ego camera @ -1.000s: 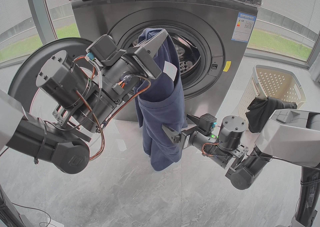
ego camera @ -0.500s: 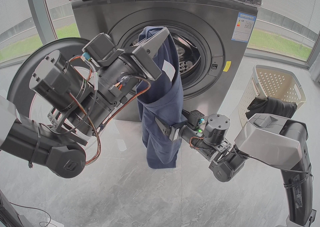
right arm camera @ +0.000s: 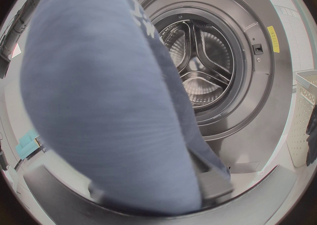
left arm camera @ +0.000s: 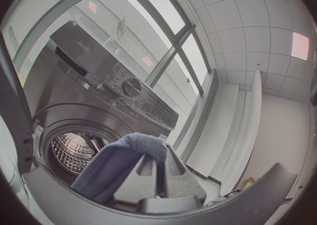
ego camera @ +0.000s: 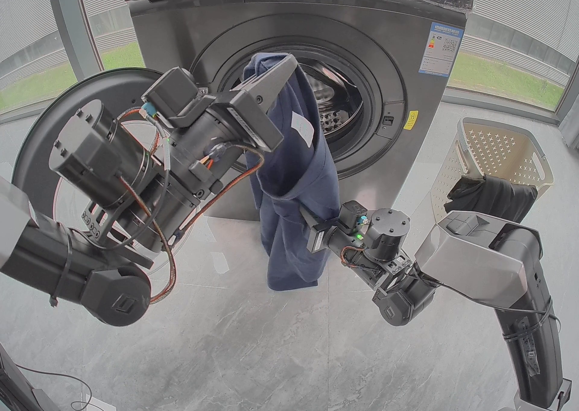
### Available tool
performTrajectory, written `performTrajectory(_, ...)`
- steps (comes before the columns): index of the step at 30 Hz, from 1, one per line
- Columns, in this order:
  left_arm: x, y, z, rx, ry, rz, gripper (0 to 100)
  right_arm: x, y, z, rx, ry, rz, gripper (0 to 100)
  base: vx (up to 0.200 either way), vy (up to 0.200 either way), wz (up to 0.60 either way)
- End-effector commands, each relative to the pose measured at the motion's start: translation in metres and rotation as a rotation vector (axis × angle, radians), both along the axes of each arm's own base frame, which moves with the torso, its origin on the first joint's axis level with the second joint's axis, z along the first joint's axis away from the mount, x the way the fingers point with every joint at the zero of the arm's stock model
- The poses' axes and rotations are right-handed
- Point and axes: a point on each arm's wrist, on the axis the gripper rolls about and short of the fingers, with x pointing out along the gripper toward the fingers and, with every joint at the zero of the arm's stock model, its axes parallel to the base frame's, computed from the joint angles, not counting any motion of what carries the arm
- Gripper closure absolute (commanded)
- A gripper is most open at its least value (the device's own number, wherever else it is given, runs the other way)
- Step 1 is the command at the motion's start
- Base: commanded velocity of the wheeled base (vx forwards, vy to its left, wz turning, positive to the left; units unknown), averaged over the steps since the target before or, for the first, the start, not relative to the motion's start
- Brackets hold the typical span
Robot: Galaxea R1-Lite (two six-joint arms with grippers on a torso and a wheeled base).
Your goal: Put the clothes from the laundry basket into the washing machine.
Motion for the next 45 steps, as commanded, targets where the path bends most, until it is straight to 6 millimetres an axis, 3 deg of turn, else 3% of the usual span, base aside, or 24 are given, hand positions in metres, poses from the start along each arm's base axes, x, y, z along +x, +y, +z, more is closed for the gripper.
performTrajectory(1,0.008,0.016,-0.02,0.045,0.059,0.066,100,0.005,-0.017,0.017,0.019,-0.031,-0.037,100,0.0,0.0,0.0)
performTrajectory(4,0.013,0.029,-0.036,0.097,0.096,0.116,100,0.006,-0.031,0.034,0.03,-0.053,-0.063,100,0.0,0.0,0.0)
performTrajectory(5,0.018,0.041,-0.05,0.142,0.128,0.16,100,0.004,-0.042,0.051,0.042,-0.076,-0.08,100,0.0,0.0,0.0)
performTrajectory(12,0.034,0.057,-0.1,0.249,0.236,0.236,100,-0.01,-0.056,0.086,0.066,-0.12,-0.089,100,0.0,0.0,0.0)
performTrajectory(19,0.04,0.055,-0.135,0.331,0.326,0.218,100,-0.019,-0.053,0.101,0.086,-0.148,-0.078,100,0.0,0.0,0.0)
performTrajectory(25,0.045,0.05,-0.162,0.389,0.386,0.194,100,-0.033,-0.037,0.116,0.113,-0.178,-0.032,100,0.0,0.0,0.0)
performTrajectory(31,0.046,0.049,-0.168,0.412,0.39,0.193,100,-0.036,-0.031,0.117,0.117,-0.178,-0.024,100,0.0,0.0,0.0)
performTrajectory(32,0.046,0.049,-0.168,0.412,0.388,0.191,0,-0.036,-0.031,0.118,0.117,-0.179,-0.024,100,0.0,0.0,0.0)
performTrajectory(36,0.041,0.049,-0.174,0.429,0.41,0.173,0,-0.032,-0.033,0.12,0.119,-0.183,-0.033,100,0.0,0.0,0.0)
performTrajectory(45,0.007,0.051,-0.199,0.535,0.515,0.057,0,-0.022,-0.03,0.133,0.144,-0.222,-0.042,100,0.0,0.0,0.0)
